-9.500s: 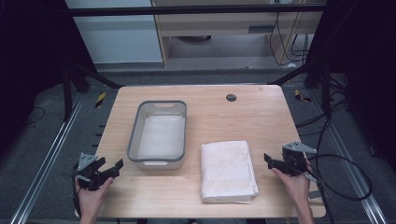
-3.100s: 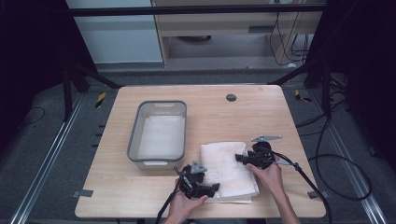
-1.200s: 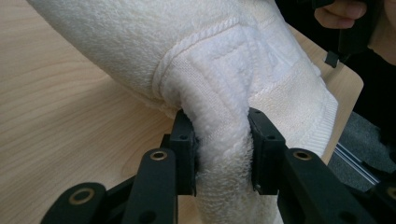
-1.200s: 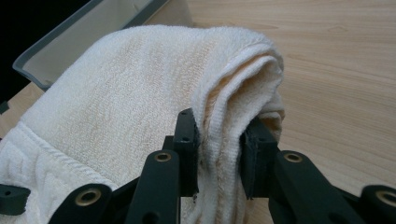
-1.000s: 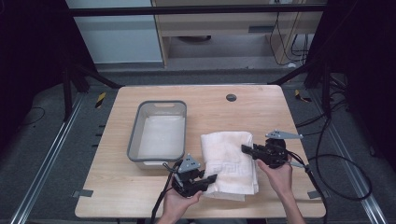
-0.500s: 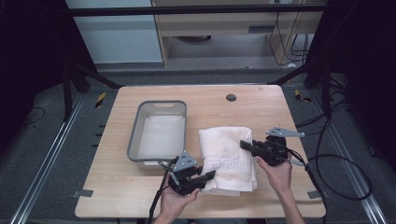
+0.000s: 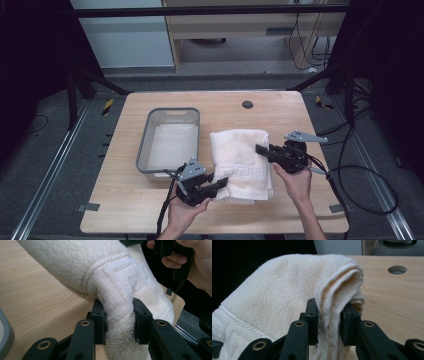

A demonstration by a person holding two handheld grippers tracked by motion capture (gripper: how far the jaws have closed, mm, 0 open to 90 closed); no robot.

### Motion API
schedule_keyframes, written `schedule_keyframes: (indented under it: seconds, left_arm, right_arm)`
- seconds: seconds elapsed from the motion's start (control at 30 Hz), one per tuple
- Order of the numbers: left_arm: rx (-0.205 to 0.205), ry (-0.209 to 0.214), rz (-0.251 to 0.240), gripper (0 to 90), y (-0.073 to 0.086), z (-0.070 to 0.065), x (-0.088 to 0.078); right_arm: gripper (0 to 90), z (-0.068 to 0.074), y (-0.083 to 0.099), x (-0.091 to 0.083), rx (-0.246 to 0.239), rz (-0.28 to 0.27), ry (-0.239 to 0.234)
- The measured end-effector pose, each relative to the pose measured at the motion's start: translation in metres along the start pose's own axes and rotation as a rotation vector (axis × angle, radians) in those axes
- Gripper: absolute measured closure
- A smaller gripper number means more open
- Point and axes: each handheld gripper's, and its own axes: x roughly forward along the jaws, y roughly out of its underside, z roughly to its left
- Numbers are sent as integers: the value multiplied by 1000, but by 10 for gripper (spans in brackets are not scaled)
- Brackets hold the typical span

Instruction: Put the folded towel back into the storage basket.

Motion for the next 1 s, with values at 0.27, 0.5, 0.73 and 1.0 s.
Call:
schedule_keyframes:
  seconds: [0.27, 0.5, 0.73, 1.0]
  left_arm:
    - [3, -9, -25, 670, -9, 4, -7]
    - [11, -22, -31, 669, -14, 7, -10]
    - [18, -30, -49, 670, -19, 11, -15]
    - [12, -32, -71, 669, -22, 17, -23]
  right_arm:
    - [715, 5, -14, 0, -12, -35, -2]
    - [715, 8, -21, 3, -16, -48, 2]
    - [714, 12, -28, 4, -23, -64, 0]
    - [714, 19, -37, 8, -40, -77, 1]
